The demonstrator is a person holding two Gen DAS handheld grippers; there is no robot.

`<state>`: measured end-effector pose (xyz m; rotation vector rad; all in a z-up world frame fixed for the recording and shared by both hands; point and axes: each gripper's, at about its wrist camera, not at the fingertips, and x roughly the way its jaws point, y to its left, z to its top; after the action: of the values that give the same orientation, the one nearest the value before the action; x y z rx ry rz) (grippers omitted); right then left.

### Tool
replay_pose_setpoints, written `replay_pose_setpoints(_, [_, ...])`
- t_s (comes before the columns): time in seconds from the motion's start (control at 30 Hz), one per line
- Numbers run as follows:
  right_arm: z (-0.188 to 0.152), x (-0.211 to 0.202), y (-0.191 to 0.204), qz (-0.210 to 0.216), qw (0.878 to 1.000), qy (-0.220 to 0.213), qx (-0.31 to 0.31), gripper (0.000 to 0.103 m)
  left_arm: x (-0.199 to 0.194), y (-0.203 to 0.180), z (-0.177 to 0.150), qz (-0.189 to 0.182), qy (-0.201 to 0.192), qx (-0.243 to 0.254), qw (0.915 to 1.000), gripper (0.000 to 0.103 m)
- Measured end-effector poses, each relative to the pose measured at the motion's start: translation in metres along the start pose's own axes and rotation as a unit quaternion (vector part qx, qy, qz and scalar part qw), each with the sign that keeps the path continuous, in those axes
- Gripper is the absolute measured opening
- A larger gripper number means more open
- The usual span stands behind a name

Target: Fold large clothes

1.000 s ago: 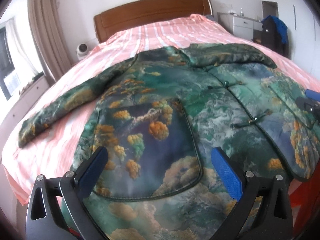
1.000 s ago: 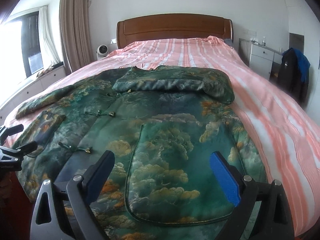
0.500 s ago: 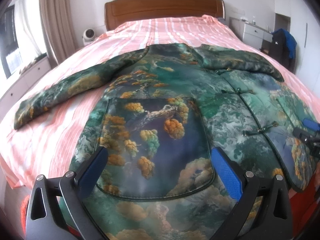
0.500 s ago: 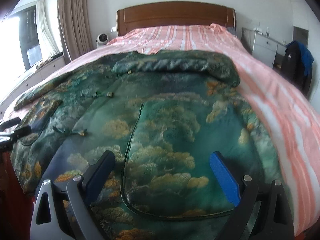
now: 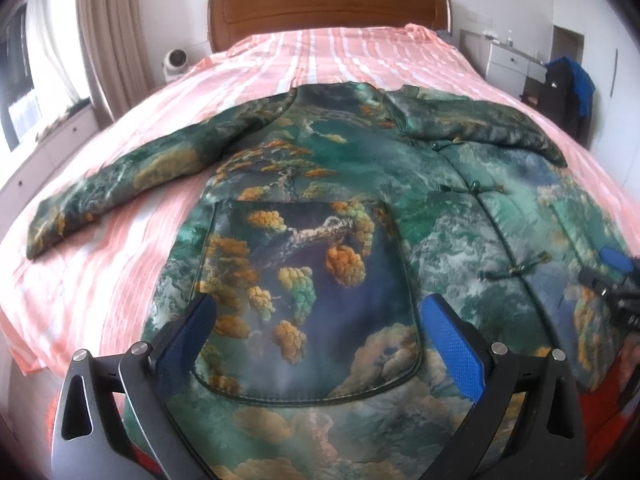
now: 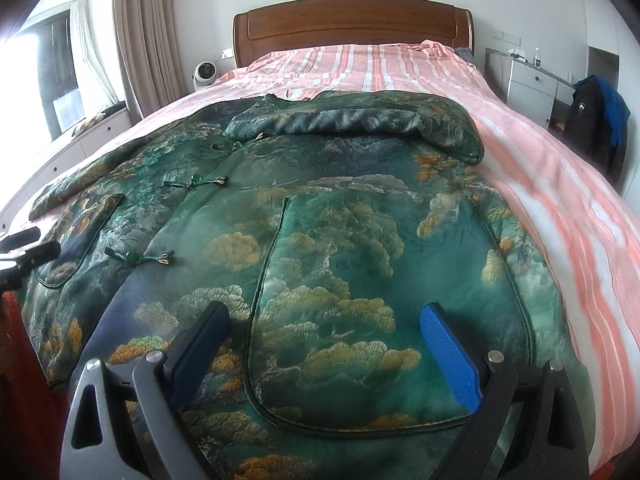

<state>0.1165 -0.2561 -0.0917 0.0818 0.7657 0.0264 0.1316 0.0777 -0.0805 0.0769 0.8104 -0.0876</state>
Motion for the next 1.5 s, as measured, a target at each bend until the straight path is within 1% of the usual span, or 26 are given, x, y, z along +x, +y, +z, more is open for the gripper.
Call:
replay_pose_setpoints(0.3, [0.0,0.001,0.001,0.002,1.0,0.005,-0.001,0.096,-0.005,0.003,0.02,-0.035,0.032,-0.037,0.9982,0.103])
replay_pose_setpoints(0.63, [0.0,0.003,0.001,0.003,1.0,0.01,-0.002,0.097,0.001,0.003,0.03,-0.051,0.061,-0.066,0.9946,0.103])
replay_pose_setpoints(0.73, [0.0,0.003,0.001,0.004,1.0,0.011,-0.002,0.098,0.002,0.0,0.033,-0.063,0.071,-0.072,0.9929,0.103])
replay_pose_setpoints(0.83, [0.0,0.004,0.001,0.005,1.0,0.012,-0.002,0.098,0.002,-0.005,0.041,-0.084,0.081,-0.077,0.9902,0.103])
replay_pose_setpoints(0.9, [-0.001,0.004,0.002,0.005,1.0,0.012,-0.002,0.098,-0.001,-0.011,0.051,-0.104,0.085,-0.081,0.9876,0.103])
replay_pose_setpoints(1.03, [-0.001,0.003,0.002,0.005,1.0,0.014,-0.004,0.099,-0.002,-0.024,0.08,-0.149,0.087,-0.089,0.981,0.103])
replay_pose_setpoints(1.07, [-0.001,0.003,0.002,0.006,1.0,0.014,-0.004,0.099,0.001,-0.027,0.092,-0.163,0.089,-0.094,0.9782,0.103])
replay_pose_setpoints(1.17, [-0.001,0.003,0.001,0.009,1.0,0.015,-0.004,0.099,0.018,-0.034,0.13,-0.207,0.1,-0.115,0.9665,0.103])
replay_pose_setpoints(1.23, [-0.001,0.003,0.001,0.01,1.0,0.016,-0.004,0.099,0.039,-0.037,0.155,-0.218,0.104,-0.129,0.9619,0.103])
replay_pose_setpoints(1.3, [-0.001,0.003,0.001,0.01,1.0,0.016,-0.006,0.099,0.061,-0.04,0.17,-0.213,0.108,-0.134,0.9619,0.103])
replay_pose_setpoints(1.37, [-0.001,0.003,0.002,0.008,1.0,0.016,-0.007,0.099,0.093,-0.05,0.185,-0.2,0.123,-0.126,0.9638,0.103])
replay_pose_setpoints(1.4, [-0.001,0.003,0.002,0.008,1.0,0.017,-0.007,0.099,0.112,-0.057,0.191,-0.187,0.134,-0.118,0.966,0.103])
replay_pose_setpoints(1.5, [-0.002,0.003,0.003,0.008,1.0,0.017,-0.009,0.1,0.153,-0.074,0.203,-0.159,0.15,-0.101,0.9706,0.102])
